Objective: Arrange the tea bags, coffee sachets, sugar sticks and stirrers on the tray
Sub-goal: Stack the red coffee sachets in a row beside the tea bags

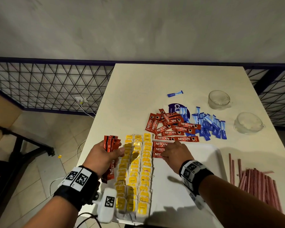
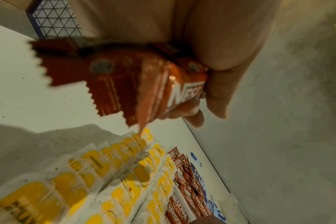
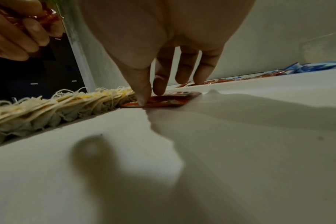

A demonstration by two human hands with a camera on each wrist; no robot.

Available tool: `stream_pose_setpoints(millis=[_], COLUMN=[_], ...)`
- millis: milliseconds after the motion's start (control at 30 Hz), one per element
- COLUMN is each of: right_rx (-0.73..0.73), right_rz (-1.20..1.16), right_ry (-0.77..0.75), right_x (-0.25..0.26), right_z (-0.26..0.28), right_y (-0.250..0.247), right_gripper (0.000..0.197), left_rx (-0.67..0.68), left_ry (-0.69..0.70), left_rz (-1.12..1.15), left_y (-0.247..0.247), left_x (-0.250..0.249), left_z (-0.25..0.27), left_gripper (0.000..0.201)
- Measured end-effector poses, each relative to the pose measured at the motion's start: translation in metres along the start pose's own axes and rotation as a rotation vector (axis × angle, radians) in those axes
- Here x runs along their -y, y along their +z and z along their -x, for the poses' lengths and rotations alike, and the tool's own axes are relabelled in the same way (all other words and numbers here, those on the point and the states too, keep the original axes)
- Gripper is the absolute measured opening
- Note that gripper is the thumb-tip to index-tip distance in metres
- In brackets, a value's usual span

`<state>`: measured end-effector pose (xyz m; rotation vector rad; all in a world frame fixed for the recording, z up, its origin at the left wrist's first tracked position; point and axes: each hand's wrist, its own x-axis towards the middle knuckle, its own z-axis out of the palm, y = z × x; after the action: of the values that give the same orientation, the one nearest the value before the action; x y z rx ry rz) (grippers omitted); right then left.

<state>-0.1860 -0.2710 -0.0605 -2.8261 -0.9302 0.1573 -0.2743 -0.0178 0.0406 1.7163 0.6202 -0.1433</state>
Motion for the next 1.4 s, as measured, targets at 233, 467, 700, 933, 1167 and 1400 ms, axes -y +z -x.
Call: stream_pose_setpoints(millis=[233, 467, 700, 933, 1167, 1400], right_rx=[-0.06, -0.061, -0.057, -0.054, 0.122, 0.01], right_rz=[-0.122, -0.056, -0.087, -0.244, -0.741, -1.0], right_ry=[0.043, -0.013, -0.021, 0.012, -0.071, 0.109], right_x=[-0.002, -0.013, -0.015, 0.005, 0.071, 0.062], right_z=[0.001, 0.001, -0.004, -0.009, -0.016, -0.013], right_y=[0.007, 0.012, 0.015, -0.024, -0.09, -0.101], right_gripper=[0.017, 0.026, 0.023, 0.024, 0.033, 0.028], left_rx=[0.0, 0.005, 0.015, 0.092, 0.108, 0.31], left_ry=[0.003, 0.005, 0.012, -0.052, -0.095, -0.05], left_rz=[-0.009, 0.007, 0.031, 0.214, 0.427, 0.327], left_y=[-0.002, -0.001, -0.001, 0.009, 0.046, 0.063], left_x=[0.0, 0.003, 0.004, 0.004, -0.01, -0.025], left_z=[-0.001, -0.004, -0.006, -0.006, -0.009, -0.002], left_gripper=[0.021, 0.023, 0.023, 0.02, 0.033, 0.054])
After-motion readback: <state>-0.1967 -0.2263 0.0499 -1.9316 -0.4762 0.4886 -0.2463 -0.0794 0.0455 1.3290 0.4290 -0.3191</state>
